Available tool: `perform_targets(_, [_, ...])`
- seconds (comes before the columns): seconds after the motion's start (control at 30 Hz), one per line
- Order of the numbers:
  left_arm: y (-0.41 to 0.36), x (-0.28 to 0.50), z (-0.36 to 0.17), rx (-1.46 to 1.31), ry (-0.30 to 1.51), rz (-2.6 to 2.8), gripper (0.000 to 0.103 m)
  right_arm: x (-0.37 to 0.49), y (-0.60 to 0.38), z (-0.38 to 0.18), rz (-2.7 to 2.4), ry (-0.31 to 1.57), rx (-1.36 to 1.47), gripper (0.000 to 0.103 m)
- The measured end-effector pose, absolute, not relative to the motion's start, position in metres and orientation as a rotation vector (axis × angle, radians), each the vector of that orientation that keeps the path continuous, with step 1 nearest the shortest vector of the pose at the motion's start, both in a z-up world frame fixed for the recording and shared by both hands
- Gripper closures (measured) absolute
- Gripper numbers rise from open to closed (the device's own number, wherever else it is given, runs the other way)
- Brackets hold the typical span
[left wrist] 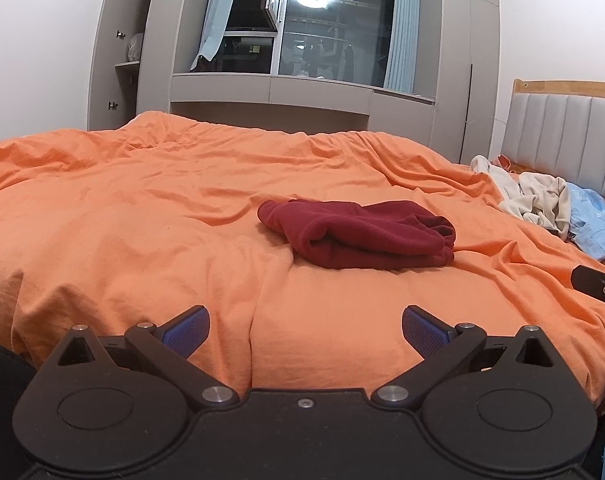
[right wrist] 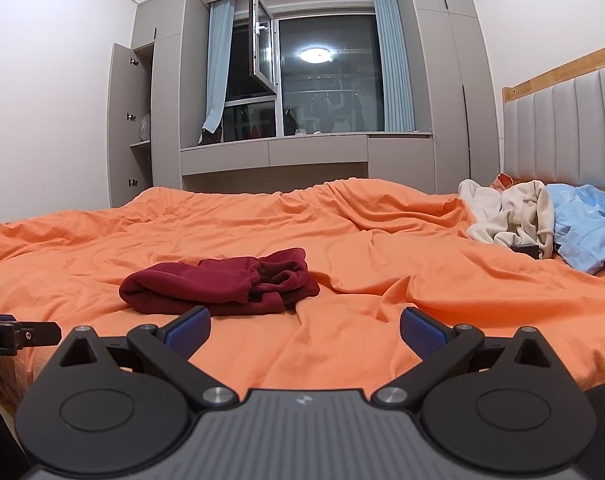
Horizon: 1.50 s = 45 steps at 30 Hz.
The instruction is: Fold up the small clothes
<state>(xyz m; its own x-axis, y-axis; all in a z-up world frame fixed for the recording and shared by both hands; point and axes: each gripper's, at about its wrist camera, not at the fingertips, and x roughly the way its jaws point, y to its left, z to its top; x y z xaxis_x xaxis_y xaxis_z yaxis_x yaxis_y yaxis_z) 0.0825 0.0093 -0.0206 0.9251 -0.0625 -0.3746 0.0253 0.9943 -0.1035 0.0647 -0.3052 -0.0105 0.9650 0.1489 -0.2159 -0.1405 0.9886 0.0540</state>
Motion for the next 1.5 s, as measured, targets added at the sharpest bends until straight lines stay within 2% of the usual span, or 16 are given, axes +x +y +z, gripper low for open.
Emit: perform_targets(1.5, [0.0072,0.0828,-0.0207,-0.083,0.395,-0.044,0.001,0.0644,-0.3065,-0.0122,0.149,0.226,0.042,0.0])
